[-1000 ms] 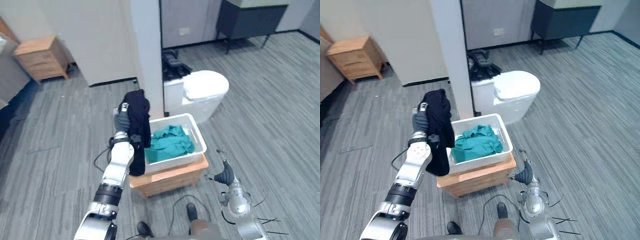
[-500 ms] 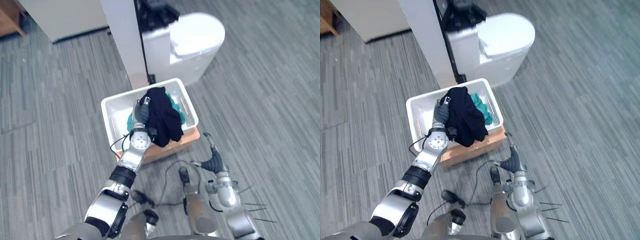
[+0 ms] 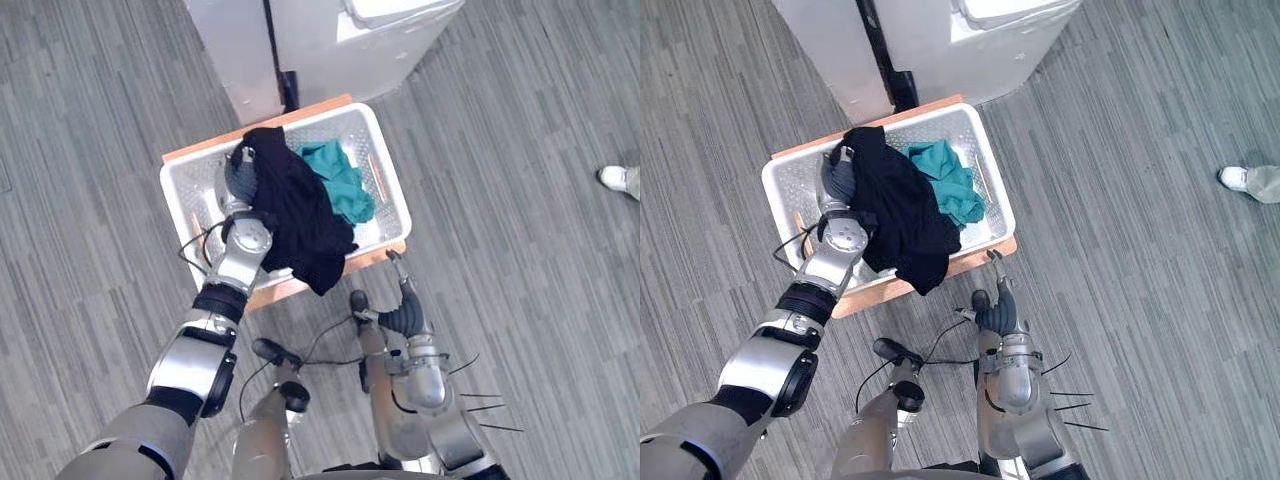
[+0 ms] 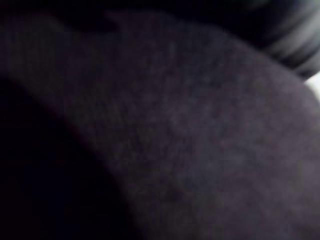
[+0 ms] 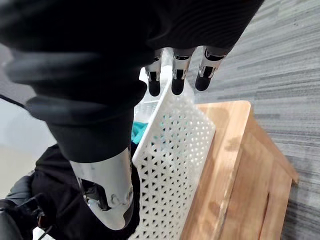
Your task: Tidy the bed and pick cloth on bed and put in laundry
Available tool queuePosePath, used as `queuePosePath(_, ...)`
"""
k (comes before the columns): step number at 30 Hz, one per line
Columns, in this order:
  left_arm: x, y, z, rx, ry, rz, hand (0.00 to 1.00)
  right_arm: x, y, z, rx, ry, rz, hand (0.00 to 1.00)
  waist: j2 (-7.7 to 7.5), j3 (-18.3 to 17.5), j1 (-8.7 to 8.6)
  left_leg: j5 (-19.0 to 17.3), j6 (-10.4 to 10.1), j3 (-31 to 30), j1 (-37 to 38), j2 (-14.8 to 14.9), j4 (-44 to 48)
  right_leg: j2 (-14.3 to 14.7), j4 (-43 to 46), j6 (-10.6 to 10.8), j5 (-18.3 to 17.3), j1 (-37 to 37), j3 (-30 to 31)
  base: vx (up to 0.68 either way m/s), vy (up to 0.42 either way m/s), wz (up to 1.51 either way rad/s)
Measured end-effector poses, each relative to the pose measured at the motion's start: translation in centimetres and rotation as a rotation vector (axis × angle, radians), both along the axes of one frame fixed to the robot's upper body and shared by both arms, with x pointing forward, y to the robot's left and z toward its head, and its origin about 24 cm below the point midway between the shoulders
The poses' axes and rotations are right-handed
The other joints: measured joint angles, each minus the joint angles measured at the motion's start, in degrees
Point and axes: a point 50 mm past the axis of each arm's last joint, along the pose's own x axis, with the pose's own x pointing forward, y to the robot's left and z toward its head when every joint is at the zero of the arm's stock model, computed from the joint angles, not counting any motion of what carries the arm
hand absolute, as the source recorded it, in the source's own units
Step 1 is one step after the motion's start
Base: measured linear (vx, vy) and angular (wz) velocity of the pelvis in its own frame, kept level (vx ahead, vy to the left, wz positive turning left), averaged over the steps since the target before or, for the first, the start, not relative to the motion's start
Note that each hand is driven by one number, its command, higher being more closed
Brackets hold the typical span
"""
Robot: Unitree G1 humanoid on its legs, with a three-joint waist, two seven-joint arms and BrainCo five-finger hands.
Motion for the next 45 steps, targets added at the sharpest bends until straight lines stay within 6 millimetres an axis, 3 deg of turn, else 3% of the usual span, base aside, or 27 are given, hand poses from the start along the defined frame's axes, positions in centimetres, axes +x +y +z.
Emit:
queuePosePath(4, 0.0, 1.4, 1.1, 0.066, -0.028, 0.041, 1.0, 0.0, 0.0, 0.2, 0.009, -0.02, 0.001, 0.0, -0.18, 1.8, 0.47, -0.5, -0.5, -0.8, -0.6, 0.1, -0.3, -0.1, 0.0, 0.0, 0.0, 0.0, 0.0, 0.02, -0.003, 0.16)
queuePosePath(5, 0.0, 1.5, 1.1, 0.075, -0.024, 0.048, 0.0, 0.0, 0.0, 0.2, 0.009, -0.02, 0.001, 0.0, -0.19, 2.2, 0.68, -0.5, -0.5, -0.8, -0.7, 0.1, -0.3, -0.1, 0.0, 0.0, 0.0, -0.1, 0.0, 0.0, 0.0, 0.0)
queuePosePath(10, 0.1, -0.2, 0.4, 0.186, 0.012, -0.007, 0.0, 0.0, 0.1, 0.2, 0.012, -0.021, 0.0, 0.0, -0.21, 2.9, 1.12, -0.4, -0.5, 0.1, -1.2, 0.1, -0.3, -0.1, -0.1, 0.0, -0.1, -0.8, 0.5, 0.01, -0.008, -0.02)
queuePosePath(14, -0.2, -3.1, -1.9, 0.228, 0.088, -0.117, 0.0, 0.0, 0.0, 0.2, 0.016, -0.021, -0.006, 0.0, -0.24, 2.9, 1.3, -0.4, -0.5, 1.7, -0.3, -0.1, -0.3, -0.3, -0.1, -0.2, -0.7, -0.7, 1.5, 0.03, -0.025, -0.12)
queuePosePath(19, -0.7, -5.0, -4.5, 0.269, 0.175, -0.202, 0.0, 0.1, -0.3, 0.2, 0.009, -0.016, -0.015, 0.0, -0.44, 2.9, 0.78, -0.4, -0.6, 2.2, 3.1, -0.2, -0.3, -0.3, -0.2, 0.0, -1.3, 2.6, 1.4, 0.05, -0.039, -0.04)
queuePosePath(25, -1.4, -5.2, -4.1, 0.244, 0.125, -0.225, 0.0, 0.2, -1.3, -0.2, -0.014, 0.009, -0.022, 0.0, -0.55, 2.9, 1.62, -0.4, -0.5, -0.6, 6.2, -0.2, -0.4, -0.7, -0.2, 0.0, -2.3, 7.3, -1.4, 0.03, -0.046, 0.25)
queuePosePath(30, -3.2, -3.8, -6.3, 0.116, 0.16, -0.236, 0.0, -0.1, -1.6, -3.1, -0.046, 0.158, -0.004, 0.0, -1.94, -0.5, 1.68, -0.4, -0.6, -2.6, 8.7, 0.1, -0.4, -0.7, -0.2, 0.0, -3.6, 11.0, -3.4, 0.03, -0.036, 0.2)
queuePosePath(36, -7.9, -1.1, -12.1, -0.135, 0.278, -0.205, 0.0, -1.6, -4.4, -9.0, -0.089, 0.458, -0.09, 0.0, -1.85, -7.5, 1.77, -0.4, -0.5, -7.2, 11.8, 0.3, -0.4, -0.7, -0.3, 0.0, -5.3, 16.8, -6.9, 0.05, -0.031, 0.33)
queuePosePath(39, -11.0, 0.4, -15.6, -0.28, 0.38, -0.157, 0.0, -3.5, -6.8, -12.3, -0.072, 0.644, -0.203, 0.0, -1.42, -10.1, 3.11, -0.6, -0.9, -9.3, 14.2, 0.2, -0.4, -0.5, 0.0, -0.2, -6.8, 20.3, -9.2, 0.02, -0.034, 0.41)
queuePosePath(41, -13.8, 1.4, -18.4, -0.366, 0.473, -0.118, 0.0, -5.2, -8.5, -14.1, -0.049, 0.759, -0.288, 0.0, -0.72, -12.1, 3.78, -1.1, -1.5, -10.5, 15.4, 0.1, -0.4, -0.6, 0.1, -0.7, -8.2, 22.2, -10.1, -0.02, -0.018, 0.31)
queuePosePath(42, -15.7, 2.0, -20.2, -0.426, 0.533, -0.079, 0.0, -6.1, -9.1, -14.8, -0.031, 0.807, -0.332, 0.0, -0.32, -13.4, 4.9, -1.1, -1.6, -10.4, 15.9, 0.2, -0.4, -0.6, 0.6, -0.3, -8.9, 22.5, -10.5, -0.02, -0.014, 0.09)
queuePosePath(43, -16.6, 2.2, -21.1, -0.466, 0.564, -0.061, 0.0, -6.5, -9.3, -15.2, -0.025, 0.833, -0.349, 0.0, -0.11, -14.0, 5.05, -1.2, -1.6, -10.5, 16.0, 0.2, -0.4, -0.6, 0.7, -0.3, -9.1, 22.7, -10.7, -0.02, -0.015, 0.14)
queuePosePath(45, -20.4, 2.7, -24.7, -0.602, 0.703, 0.016, 0.0, -7.8, -9.9, -16.2, 0.015, 0.898, -0.412, 0.0, 0.5, -14.8, 6.19, -1.2, -1.6, -10.6, 17.5, 0.2, -0.4, -0.7, 0.7, -0.2, -9.7, 24.3, -11.0, -0.04, -0.004, 0.17)
